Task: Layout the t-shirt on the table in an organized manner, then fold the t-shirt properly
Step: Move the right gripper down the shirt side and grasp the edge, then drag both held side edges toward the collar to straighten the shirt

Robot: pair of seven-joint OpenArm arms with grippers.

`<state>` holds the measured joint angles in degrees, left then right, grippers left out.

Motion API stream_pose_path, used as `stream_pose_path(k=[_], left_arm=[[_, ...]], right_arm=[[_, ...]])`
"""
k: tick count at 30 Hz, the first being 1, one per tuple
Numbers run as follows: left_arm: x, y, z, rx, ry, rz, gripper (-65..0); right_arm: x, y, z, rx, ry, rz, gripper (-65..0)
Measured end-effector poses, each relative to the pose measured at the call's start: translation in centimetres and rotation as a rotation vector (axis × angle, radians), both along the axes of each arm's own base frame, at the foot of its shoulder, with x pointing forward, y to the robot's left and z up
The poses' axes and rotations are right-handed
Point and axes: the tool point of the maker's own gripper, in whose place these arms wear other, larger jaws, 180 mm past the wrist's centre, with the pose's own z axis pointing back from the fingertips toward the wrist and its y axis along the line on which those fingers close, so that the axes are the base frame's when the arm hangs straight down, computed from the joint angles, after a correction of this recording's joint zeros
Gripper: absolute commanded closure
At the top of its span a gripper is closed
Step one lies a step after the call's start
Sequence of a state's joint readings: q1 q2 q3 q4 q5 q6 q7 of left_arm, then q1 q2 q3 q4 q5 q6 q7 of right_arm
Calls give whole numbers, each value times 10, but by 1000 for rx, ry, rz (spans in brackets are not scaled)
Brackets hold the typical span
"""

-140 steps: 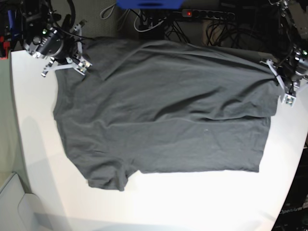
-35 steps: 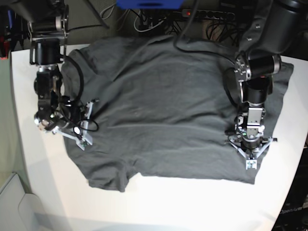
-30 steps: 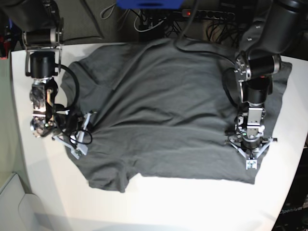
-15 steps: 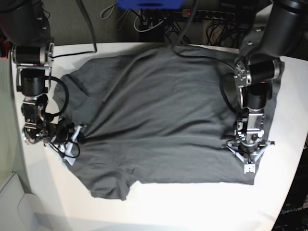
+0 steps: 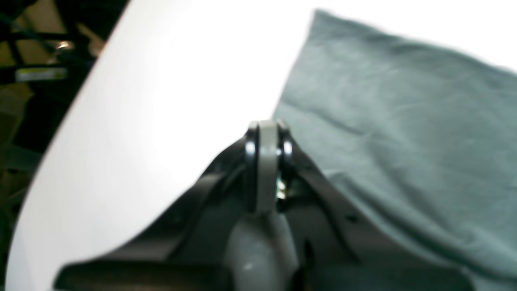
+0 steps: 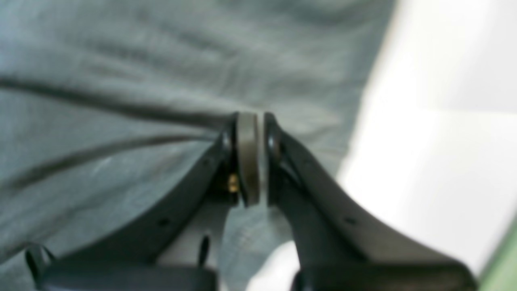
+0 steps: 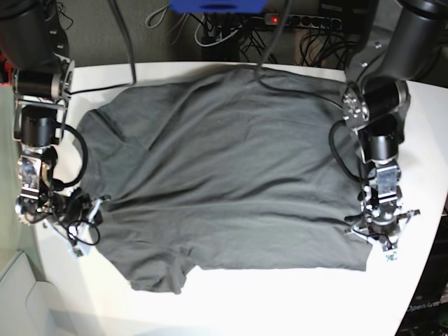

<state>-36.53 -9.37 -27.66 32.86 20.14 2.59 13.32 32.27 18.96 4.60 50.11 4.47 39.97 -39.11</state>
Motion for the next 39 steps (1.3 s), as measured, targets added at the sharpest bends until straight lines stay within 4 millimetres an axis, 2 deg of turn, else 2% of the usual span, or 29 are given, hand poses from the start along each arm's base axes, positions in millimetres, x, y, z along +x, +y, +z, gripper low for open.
stream_pose_path(k=[2, 4, 7, 13, 16, 19, 22, 24, 27, 30, 34, 39], left_arm=[[-2, -1, -2, -1, 4, -1, -2], [-1, -5, -3, -6, 5, -9, -2], [-2, -8, -9, -8, 16, -14, -2], [-40, -4, -44, 1, 100, -4, -2], [-55, -1, -45, 2, 139, 18, -2], [-67, -3, -34, 16, 131, 32, -2], [-82, -9, -32, 35, 123, -4, -2], [-92, -15, -41, 29, 154, -48, -2], [-97, -18, -39, 37, 156, -69, -2], [-108, -10, -36, 47, 179, -49, -2], [-134, -2, -38, 72, 226, -28, -2], [-141, -1, -15, 105, 191, -22, -2]], right_arm=[[5, 10, 10, -7, -31, 14, -19], [11, 29, 17, 12, -54, 37, -19], [14, 55, 18, 48, -62, 65, -19], [13, 102, 11, 120, -51, 107, -20], [14, 125, 12, 159, -54, 128, -20], [11, 144, 9, 190, -48, 145, -20], [6, 148, -2, 211, -25, 141, -21], [2, 150, -18, 245, -8, 130, -22], [-8, 155, -39, 293, 31, 112, -21], [-2, 160, -41, 343, 19, 96, -20], [4, 144, -40, 348, -12, 69, -19], [17, 132, -26, 373, -121, 43, -22]])
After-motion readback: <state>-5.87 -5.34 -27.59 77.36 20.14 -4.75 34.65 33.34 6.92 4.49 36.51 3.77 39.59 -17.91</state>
